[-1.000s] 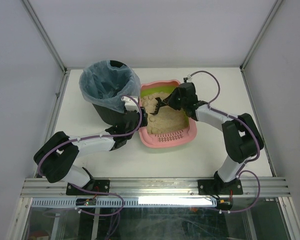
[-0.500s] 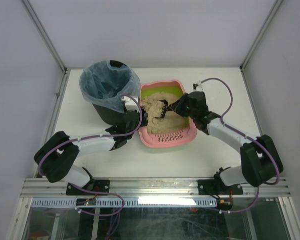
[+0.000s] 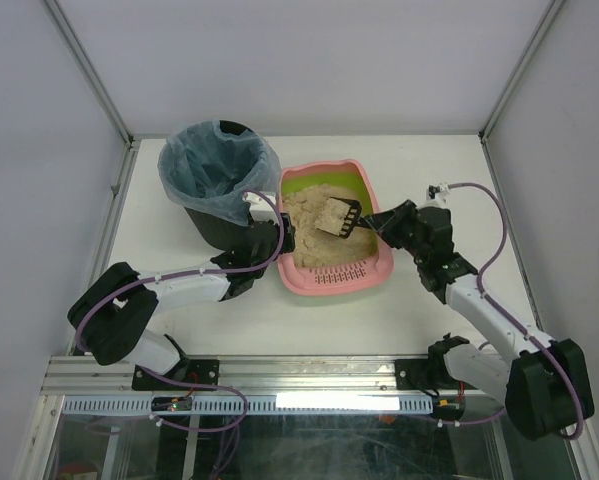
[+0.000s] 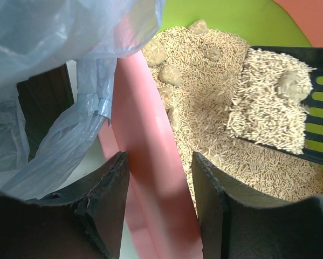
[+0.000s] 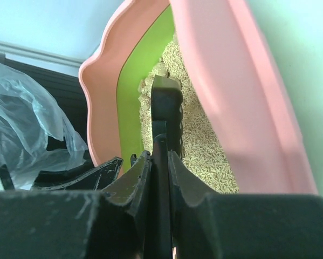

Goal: Clean the litter box

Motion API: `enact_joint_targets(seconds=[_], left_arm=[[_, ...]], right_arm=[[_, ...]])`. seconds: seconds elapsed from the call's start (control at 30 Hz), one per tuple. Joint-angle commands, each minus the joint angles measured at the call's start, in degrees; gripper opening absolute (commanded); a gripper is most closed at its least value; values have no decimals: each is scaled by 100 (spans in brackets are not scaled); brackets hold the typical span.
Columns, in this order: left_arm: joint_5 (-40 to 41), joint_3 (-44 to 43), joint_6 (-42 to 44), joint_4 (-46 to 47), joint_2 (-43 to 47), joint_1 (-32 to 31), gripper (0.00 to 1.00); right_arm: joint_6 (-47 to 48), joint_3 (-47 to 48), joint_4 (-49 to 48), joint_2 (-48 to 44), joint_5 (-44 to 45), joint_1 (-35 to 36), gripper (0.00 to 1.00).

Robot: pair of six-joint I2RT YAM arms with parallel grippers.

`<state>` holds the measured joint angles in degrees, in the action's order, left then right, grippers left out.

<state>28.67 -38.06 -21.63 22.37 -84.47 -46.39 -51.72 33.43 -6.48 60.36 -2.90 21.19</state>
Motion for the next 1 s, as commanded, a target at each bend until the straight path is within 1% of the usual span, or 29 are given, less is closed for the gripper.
enact_joint_targets(seconds=[0.0, 0.07, 0.13, 0.2, 0.27, 0.33, 0.4, 0.47, 0.57, 0.67, 0.73, 0.77, 0.8, 0.87, 0.9, 0.97], left_arm=[[-227, -73, 89, 31, -19, -12, 43], [-199, -54, 81, 31, 7, -6, 45], [-147, -57, 80, -5, 17, -17, 49], [-20, -53, 39, -44, 40, -10, 52], [35, -80, -4, -109, 86, -10, 53], [77, -125, -18, -178, 139, -15, 54], [159, -148, -37, -198, 162, -10, 54], [316, -180, -85, -184, 142, -15, 55], [488, -266, -65, -126, 62, -12, 55], [500, -266, 41, -8, 10, -15, 55], [461, -226, 40, 43, -5, -15, 56], [435, -203, 29, 58, -6, -11, 56], [407, -168, 27, 99, -4, -9, 57], [330, -156, 87, 92, 15, -14, 57], [309, -146, 87, 81, 36, -11, 57], [321, -86, 24, 90, 90, -14, 57]], right_arm=[[-755, -402, -824, -545, -615, -347, 0], [-1017, -648, -1018, -743, -861, -549, 0], [-1401, -932, -1198, -938, -986, -785, 0], [-1909, -1297, -1630, -987, -1086, -861, 0], [-2044, -1440, -2127, -779, -1521, -886, 0], [-2047, -1465, -2208, -676, -1939, -1140, 0], [-2262, -1695, -2208, -859, -1828, -1358, 0], [-2240, -1694, -2169, -978, -1752, -1366, 0], [-2094, -1597, -2292, -841, -2279, -1459, 0], [-2264, -1807, -1958, -1275, -1870, -1664, 0], [-2046, -1636, -2013, -1162, -2186, -1572, 0], [-1932, -1521, -2010, -1067, -2399, -1596, 0], [-1911, -1463, -1897, -1072, -2436, -1682, 0], [-2067, -1580, -1619, -1286, -2085, -1863, 0], [-2096, -1607, -1717, -1311, -2018, -1855, 0], [-2038, -1471, -2102, -998, -2419, -1734, 0]])
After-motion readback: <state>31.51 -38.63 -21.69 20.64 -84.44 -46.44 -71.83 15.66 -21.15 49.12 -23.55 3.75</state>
